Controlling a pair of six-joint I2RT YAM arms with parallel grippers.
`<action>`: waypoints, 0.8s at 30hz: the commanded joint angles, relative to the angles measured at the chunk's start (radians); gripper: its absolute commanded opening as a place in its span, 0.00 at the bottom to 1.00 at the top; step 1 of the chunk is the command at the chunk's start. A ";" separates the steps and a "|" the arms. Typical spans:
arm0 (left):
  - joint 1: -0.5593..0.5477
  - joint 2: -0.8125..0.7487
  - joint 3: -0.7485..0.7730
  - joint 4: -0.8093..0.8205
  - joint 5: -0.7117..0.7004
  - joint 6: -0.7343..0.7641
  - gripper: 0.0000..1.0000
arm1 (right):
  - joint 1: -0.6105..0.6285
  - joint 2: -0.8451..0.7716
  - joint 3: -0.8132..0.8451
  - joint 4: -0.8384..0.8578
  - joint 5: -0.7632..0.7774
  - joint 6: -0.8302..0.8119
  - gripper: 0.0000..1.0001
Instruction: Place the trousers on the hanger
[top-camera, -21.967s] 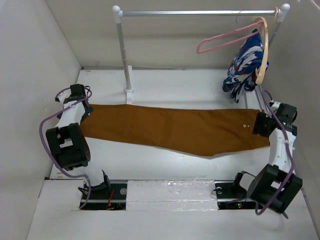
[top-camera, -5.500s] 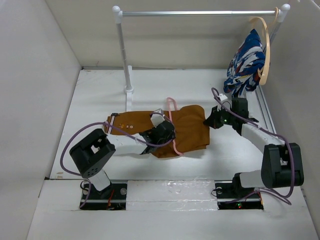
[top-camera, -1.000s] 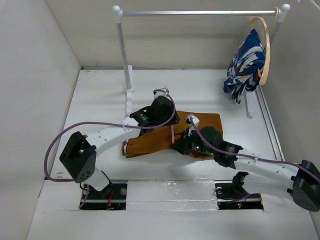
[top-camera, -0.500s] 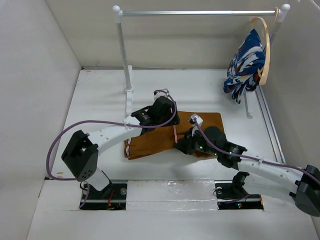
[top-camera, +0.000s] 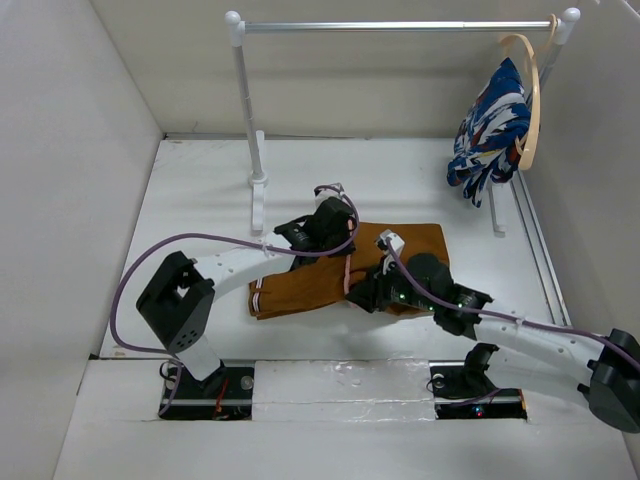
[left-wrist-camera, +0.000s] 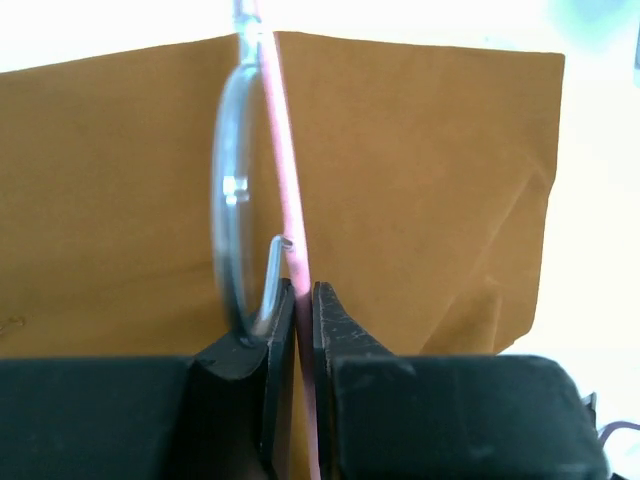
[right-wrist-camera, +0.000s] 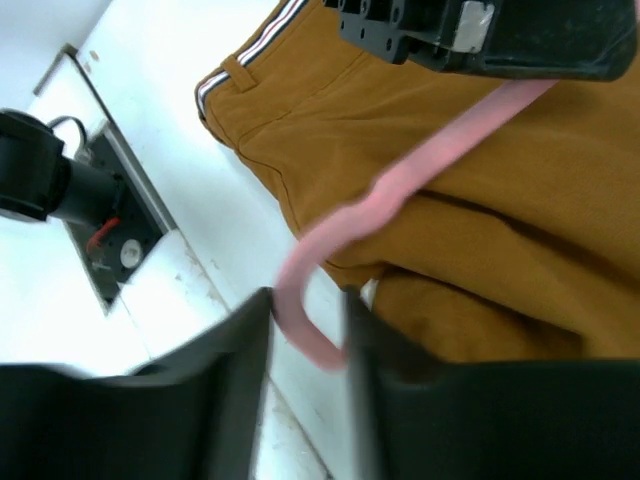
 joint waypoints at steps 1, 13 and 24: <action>0.009 -0.058 0.019 0.038 -0.028 0.030 0.00 | -0.023 -0.040 0.003 0.012 0.003 -0.017 0.50; -0.042 -0.216 -0.029 0.020 -0.127 -0.091 0.00 | -0.084 0.164 0.156 0.133 -0.104 0.025 0.79; -0.086 -0.300 -0.064 0.041 -0.232 -0.093 0.00 | -0.086 0.073 0.183 0.132 -0.054 0.058 0.72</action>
